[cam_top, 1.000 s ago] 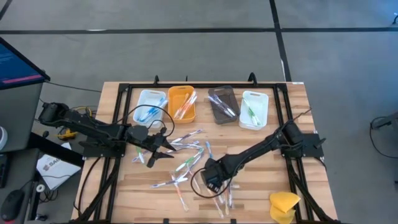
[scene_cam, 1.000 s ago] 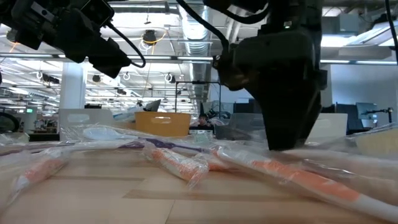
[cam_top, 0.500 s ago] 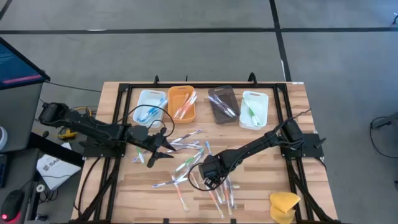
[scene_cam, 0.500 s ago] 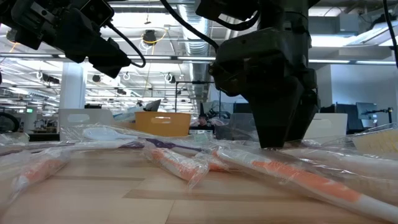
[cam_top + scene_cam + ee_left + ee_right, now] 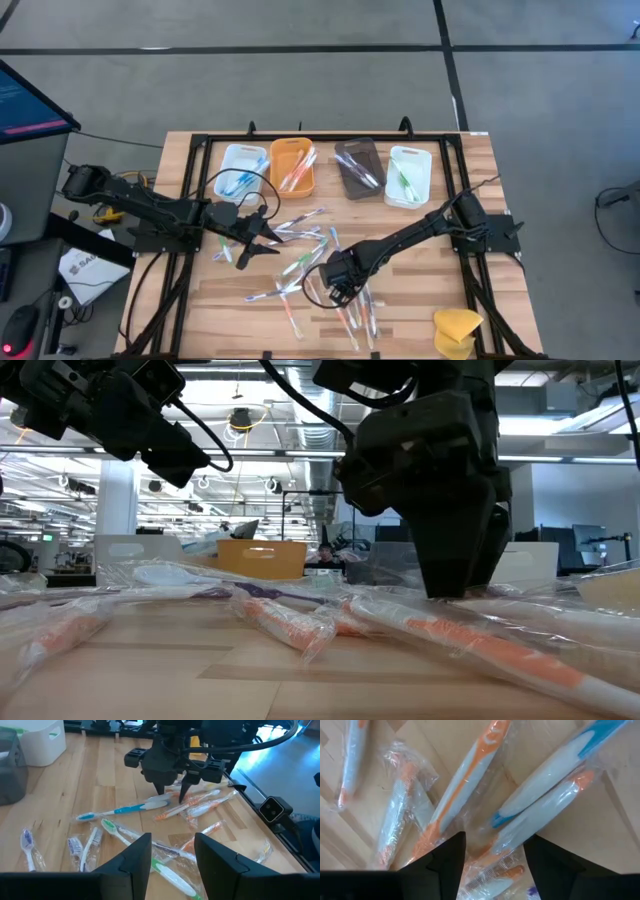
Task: Pick & Place Toothbrushes
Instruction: Put the orange toothbrush into the yellow bin
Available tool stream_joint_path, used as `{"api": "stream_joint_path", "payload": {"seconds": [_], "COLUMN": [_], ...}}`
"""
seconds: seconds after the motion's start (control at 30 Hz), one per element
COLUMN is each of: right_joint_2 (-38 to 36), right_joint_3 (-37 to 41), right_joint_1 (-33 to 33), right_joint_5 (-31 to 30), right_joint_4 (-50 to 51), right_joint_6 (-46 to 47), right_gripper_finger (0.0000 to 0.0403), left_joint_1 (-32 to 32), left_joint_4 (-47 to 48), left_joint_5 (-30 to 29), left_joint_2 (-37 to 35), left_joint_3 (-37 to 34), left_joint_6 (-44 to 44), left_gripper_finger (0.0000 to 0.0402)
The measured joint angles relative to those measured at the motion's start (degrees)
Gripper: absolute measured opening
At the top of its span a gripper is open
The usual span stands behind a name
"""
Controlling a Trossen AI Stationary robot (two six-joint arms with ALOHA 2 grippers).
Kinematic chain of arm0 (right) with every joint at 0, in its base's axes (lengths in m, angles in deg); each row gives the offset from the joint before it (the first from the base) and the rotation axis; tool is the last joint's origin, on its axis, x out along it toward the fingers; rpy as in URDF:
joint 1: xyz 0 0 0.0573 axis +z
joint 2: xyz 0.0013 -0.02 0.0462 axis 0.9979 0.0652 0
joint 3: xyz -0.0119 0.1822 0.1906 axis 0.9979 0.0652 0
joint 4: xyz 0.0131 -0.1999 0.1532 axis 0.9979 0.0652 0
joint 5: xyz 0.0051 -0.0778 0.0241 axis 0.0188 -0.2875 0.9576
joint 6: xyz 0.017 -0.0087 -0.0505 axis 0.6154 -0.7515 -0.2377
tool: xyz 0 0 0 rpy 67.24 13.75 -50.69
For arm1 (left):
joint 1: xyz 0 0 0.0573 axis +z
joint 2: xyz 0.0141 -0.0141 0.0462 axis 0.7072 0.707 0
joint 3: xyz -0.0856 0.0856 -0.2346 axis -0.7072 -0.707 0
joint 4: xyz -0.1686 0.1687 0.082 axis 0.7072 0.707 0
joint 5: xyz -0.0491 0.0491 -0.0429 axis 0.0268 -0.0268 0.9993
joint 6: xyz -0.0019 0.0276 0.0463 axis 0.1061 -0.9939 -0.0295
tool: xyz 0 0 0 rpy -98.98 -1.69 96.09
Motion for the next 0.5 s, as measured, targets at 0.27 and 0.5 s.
{"api": "stream_joint_path", "payload": {"seconds": [0.27,0.5], "right_joint_2": [0.04,0.04], "right_joint_3": [0.01,0.05], "right_joint_1": [0.04,0.11], "right_joint_5": [-1.72,-4.39], "right_joint_4": [2.19,4.28], "right_joint_6": [-0.38,-0.08], "right_gripper_finger": [0.0155,0.0057], "left_joint_1": [-0.02,-0.02], "left_joint_4": [0.0,0.0], "left_joint_5": [0.0,0.0], "left_joint_2": [0.0,0.0], "left_joint_3": [0.0,0.0], "left_joint_6": [-0.09,-0.12], "left_gripper_finger": [0.0145,0.0145]}}
